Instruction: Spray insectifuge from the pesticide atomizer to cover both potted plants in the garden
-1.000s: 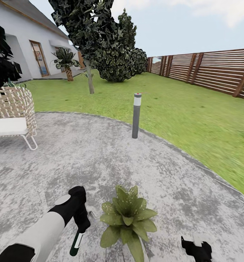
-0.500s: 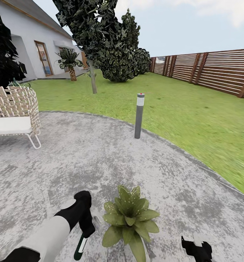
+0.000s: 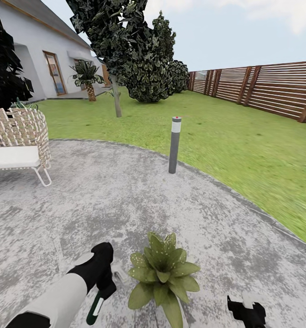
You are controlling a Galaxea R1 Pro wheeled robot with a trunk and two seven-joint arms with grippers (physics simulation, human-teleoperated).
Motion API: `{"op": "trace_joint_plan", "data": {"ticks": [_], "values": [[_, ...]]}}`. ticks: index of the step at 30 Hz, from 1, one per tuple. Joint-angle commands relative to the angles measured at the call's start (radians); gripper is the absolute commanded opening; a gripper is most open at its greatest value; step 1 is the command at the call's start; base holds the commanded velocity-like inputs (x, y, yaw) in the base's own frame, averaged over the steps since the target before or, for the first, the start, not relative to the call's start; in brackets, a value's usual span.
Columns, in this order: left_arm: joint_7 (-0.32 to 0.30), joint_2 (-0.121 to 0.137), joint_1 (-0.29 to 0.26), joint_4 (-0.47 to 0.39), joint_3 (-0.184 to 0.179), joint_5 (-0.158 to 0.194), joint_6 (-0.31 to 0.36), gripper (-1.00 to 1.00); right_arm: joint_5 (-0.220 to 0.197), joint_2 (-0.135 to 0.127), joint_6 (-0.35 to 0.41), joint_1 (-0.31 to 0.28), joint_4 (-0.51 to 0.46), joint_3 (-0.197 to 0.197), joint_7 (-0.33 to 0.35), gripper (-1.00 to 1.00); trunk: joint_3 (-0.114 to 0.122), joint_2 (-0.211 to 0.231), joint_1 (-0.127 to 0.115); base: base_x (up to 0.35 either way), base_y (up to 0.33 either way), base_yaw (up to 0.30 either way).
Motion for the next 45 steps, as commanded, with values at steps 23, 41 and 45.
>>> {"op": "trace_joint_plan", "data": {"ticks": [23,41,45], "values": [[0.017,-0.045,0.017,0.0,0.077,0.002,-0.001,-1.0,0.011,-0.006,-0.004,-0.001,-0.001,-0.006,-0.006,1.0,-0.001,0.0,0.0,0.024,-0.016,0.0],[0.017,-0.042,0.037,-0.003,0.077,0.001,-0.003,-1.0,0.01,-0.006,-0.004,-0.001,-0.001,-0.006,-0.007,1.0,-0.001,0.0,0.0,0.038,-0.049,0.197],[0.017,-0.042,0.037,-0.009,0.078,0.001,-0.003,-1.0,0.009,-0.005,-0.004,-0.001,-0.001,-0.006,-0.006,1.0,-0.001,0.0,0.0,-0.078,-0.232,0.008]]}}
